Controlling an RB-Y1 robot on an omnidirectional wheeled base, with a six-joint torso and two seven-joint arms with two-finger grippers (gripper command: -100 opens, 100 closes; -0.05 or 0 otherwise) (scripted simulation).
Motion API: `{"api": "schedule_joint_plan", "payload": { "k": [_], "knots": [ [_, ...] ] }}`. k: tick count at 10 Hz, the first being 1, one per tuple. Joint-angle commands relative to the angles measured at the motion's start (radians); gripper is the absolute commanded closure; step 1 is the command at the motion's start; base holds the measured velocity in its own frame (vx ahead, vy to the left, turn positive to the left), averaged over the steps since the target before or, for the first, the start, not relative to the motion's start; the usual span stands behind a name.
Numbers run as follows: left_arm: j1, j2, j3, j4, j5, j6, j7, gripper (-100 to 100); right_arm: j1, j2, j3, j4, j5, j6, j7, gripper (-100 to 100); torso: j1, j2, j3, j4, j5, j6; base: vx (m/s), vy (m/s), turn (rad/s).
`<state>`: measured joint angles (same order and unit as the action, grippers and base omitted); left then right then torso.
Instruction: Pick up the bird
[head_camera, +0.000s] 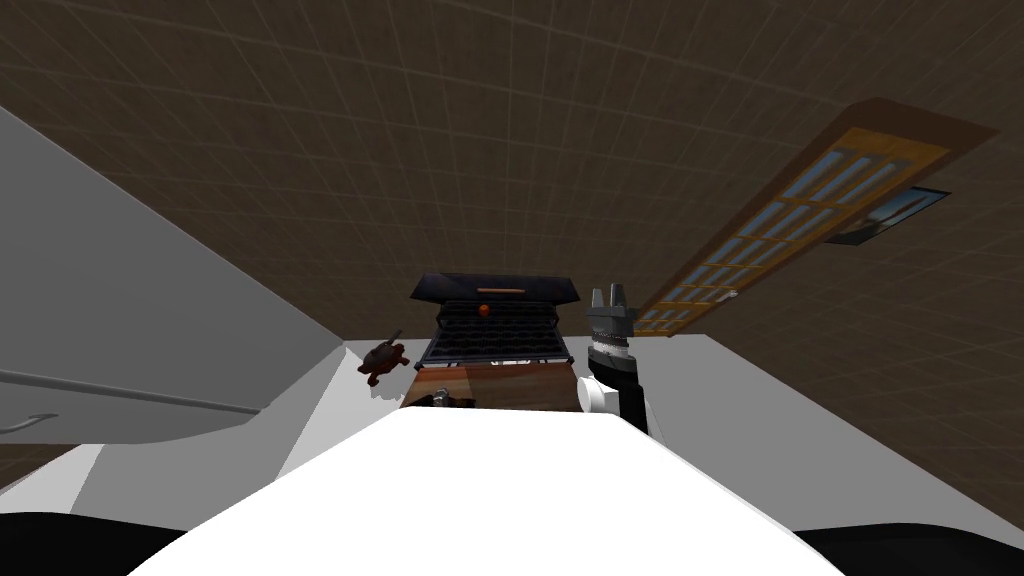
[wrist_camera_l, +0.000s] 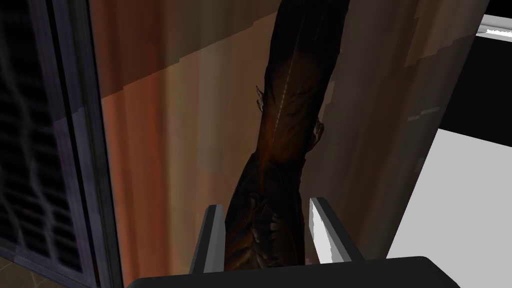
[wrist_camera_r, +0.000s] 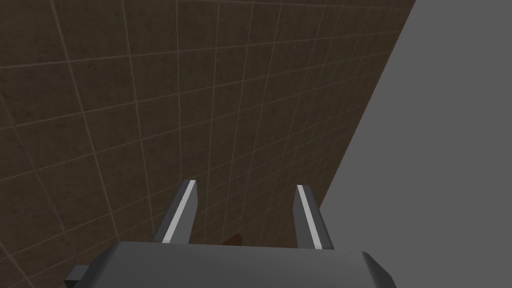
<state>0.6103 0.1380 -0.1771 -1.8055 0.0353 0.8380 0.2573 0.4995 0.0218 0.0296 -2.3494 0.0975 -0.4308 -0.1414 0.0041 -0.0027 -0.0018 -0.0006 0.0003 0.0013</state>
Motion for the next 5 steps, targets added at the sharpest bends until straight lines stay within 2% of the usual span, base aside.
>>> {"api": "schedule_joint_plan", "payload": {
  "k": [1,3,4,5],
  "knots": [
    [0.014,0.004,-0.004,-0.031,0.001,0.022,0.003,100,0.0,0.0,0.0,0.0,0.0,0.0,0.0,0,0.0,0.0,0.0,0.0,0.0,0.0,0.0,0.008,-0.011],
    [0.034,0.01,-0.01,-0.077,0.001,0.051,0.009,100,0.0,0.0,0.0,0.0,0.0,0.0,0.0,0,0.0,0.0,0.0,0.0,0.0,0.0,0.001,0.008,-0.008],
    [0.028,0.01,-0.007,-0.064,0.004,0.041,0.006,100,0.0,0.0,0.0,0.0,0.0,0.0,0.0,0,0.0,0.0,0.0,0.0,0.0,0.0,0.0,0.0,0.0],
    [0.029,0.011,-0.007,-0.067,0.004,0.044,0.007,0,0.0,0.0,0.0,0.0,0.0,0.0,0.0,0,0.0,0.0,0.0,0.0,0.0,0.0,0.0,0.0,0.0]
  ]
}}
